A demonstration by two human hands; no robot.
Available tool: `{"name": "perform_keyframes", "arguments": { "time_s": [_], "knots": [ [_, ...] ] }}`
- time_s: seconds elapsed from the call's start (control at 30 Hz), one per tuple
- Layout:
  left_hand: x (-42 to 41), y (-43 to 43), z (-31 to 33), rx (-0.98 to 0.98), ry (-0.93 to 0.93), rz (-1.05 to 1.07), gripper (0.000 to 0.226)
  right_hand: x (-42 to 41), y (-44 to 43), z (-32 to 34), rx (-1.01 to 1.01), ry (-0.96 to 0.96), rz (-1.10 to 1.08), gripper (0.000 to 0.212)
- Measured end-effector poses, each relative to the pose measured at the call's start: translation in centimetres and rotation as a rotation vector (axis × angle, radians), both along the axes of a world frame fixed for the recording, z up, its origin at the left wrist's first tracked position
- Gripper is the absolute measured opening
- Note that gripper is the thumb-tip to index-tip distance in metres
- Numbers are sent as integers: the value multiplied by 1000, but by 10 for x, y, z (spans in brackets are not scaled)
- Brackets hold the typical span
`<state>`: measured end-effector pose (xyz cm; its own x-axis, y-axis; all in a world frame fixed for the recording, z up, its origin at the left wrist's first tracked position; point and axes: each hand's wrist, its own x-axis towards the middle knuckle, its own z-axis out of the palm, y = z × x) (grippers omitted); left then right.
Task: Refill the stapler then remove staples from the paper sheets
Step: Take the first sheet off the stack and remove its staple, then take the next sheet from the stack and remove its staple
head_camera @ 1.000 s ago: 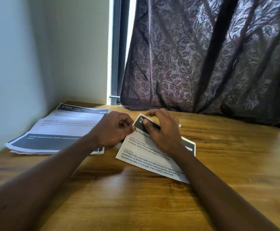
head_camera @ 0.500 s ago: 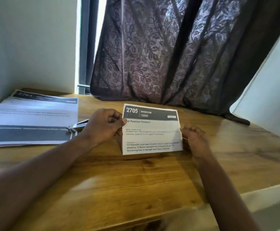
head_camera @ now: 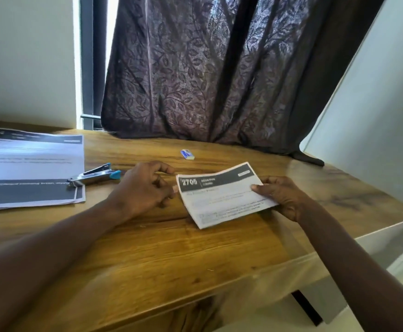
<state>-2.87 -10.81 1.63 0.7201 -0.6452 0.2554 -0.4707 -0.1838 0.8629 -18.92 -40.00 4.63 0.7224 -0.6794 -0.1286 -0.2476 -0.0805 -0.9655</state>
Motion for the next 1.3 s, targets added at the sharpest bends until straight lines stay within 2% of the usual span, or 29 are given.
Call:
{"name": "perform_keyframes", "arguments": {
  "time_s": [0.1,0.2,0.33,0.43,0.53,0.67,0.77,0.87,0.97,1.03,1.17,1.3],
  "knots": [
    [-4,1,0,177,-314,20,42,-11,-10,-8,-279,139,-28,29],
    [-7,1,0,261,-413,-30,39,-17,-10,-17,-545,261,-47,25],
    [0,7,6,293,-544,-6,35,-9,2,-20,-874,346,-241,49],
    [20,22,17,306,-741,100,34,7,23,-12,-992,192,-274,44],
    [49,47,30,333,-864,335,38,37,60,-2,-947,-49,-52,29],
    [81,76,30,419,-725,688,48,95,122,2,-916,-168,239,23],
    [95,88,19,572,-593,825,56,137,172,1,-937,-198,426,28],
    [104,102,18,701,-497,932,61,175,213,-4,-967,-179,546,40],
    [113,116,16,764,-359,1018,69,201,236,-19,-1020,-68,639,47],
    [117,127,12,798,-259,1046,77,208,242,-32,-1062,-18,654,41],
    [126,136,5,863,-91,1009,90,210,236,-46,-1093,-46,562,38],
    [130,140,5,851,-55,1000,98,210,225,-44,-1087,15,485,37]
  ]
}}
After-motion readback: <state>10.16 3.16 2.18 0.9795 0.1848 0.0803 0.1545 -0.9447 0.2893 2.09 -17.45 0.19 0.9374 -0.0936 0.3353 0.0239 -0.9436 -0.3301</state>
